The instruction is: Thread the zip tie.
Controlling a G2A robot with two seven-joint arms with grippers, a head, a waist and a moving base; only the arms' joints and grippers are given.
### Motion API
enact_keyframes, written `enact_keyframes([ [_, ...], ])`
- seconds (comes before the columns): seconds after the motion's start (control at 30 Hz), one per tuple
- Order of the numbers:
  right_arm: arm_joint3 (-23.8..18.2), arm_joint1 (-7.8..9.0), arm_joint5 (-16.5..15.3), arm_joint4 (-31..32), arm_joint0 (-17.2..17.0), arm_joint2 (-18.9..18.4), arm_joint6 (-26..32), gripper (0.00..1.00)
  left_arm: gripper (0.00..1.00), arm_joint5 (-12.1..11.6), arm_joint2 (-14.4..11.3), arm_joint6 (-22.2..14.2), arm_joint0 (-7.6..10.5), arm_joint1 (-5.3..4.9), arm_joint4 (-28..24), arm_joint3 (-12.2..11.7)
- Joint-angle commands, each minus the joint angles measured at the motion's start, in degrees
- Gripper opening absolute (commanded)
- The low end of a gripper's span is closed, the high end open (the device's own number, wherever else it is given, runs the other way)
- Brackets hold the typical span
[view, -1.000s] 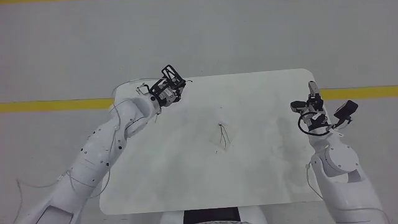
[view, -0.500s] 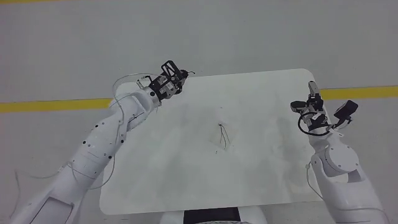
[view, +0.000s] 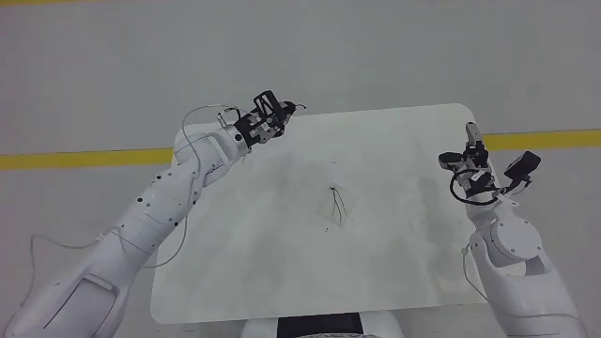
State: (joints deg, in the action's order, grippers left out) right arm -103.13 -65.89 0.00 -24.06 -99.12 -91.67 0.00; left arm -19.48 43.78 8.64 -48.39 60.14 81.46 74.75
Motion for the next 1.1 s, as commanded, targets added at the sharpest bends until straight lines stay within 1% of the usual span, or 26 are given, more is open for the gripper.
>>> enact_keyframes([
  [0.0, 0.0, 0.0, 0.0, 0.0, 0.0, 0.0, 0.0, 1.0, 0.0, 0.0, 0.0, 0.0, 0.0, 0.0, 0.0, 0.0],
  [0.37, 0.0, 0.0, 0.0, 0.0, 0.0, 0.0, 0.0, 1.0, 0.0, 0.0, 0.0, 0.0, 0.0, 0.0, 0.0, 0.0],
  [0.43, -0.3, -0.04, -0.2, 0.1, 0.2, 0.5, 1.1, 1.0, 0.0, 0.0, 0.0, 0.0, 0.0, 0.0, 0.0, 0.0],
  [0.5, -1.4, 0.0, 0.0, 0.9, 0.9, 2.3, 6.4, 1.0, 0.0, 0.0, 0.0, 0.0, 0.0, 0.0, 0.0, 0.0],
  [0.53, -1.4, -0.02, 0.0, 0.6, 1.4, 2.8, 8.2, 1.0, 0.0, 0.0, 0.0, 0.0, 0.0, 0.0, 0.0, 0.0],
  [0.6, -1.5, 0.02, 1.1, -0.1, 2.9, 4.5, 13.7, 1.0, 0.0, 0.0, 0.0, 0.0, 0.0, 0.0, 0.0, 0.0],
  [0.63, -1.3, 0.02, 1.5, -0.4, 3.7, 5.0, 15.5, 1.0, 0.0, 0.0, 0.0, 0.0, 0.0, 0.0, 0.0, 0.0],
  [0.67, -1.1, 0.02, 2.1, -0.8, 4.4, 5.6, 17.4, 1.0, 0.0, 0.0, 0.0, 0.0, 0.0, 0.0, 0.0, 0.0],
  [0.7, -1.1, 0.05, 3.1, -1.7, 5.5, 6.7, 21.1, 1.0, 0.0, 0.0, 0.0, 0.0, 0.0, 0.0, 0.0, 0.0],
  [0.73, -0.8, 0.06, 3.5, -2.2, 6.3, 7.3, 23.4, 1.0, 0.0, 0.0, 0.0, 0.0, 0.0, 0.0, 0.0, 0.0],
  [0.8, 0.3, 0.2, 5.9, -2.6, 8.2, 9.1, 29.8, 1.0, 0.0, 0.0, 0.0, 0.0, 0.0, 0.0, 0.0, 0.0],
  [0.87, 1.5, 0.19, 7.8, -4.6, 9.8, 10.4, 34.3, 1.0, 0.0, 0.0, 0.0, 0.0, 0.0, 0.0, 0.0, 0.0],
  [0.9, 1.8, 0.15, 7.9, -6.1, 10.3, 10.7, 35.8, 1.0, 0.0, 0.0, 0.0, 0.0, 0.0, 0.0, 0.0, 0.0],
  [1.07, 1.8, 0.15, 7.9, -6.1, 10.3, 10.7, 35.8, 1.0, 0.0, 0.0, 0.0, 0.0, 0.0, 0.0, 0.0, 0.0],
])
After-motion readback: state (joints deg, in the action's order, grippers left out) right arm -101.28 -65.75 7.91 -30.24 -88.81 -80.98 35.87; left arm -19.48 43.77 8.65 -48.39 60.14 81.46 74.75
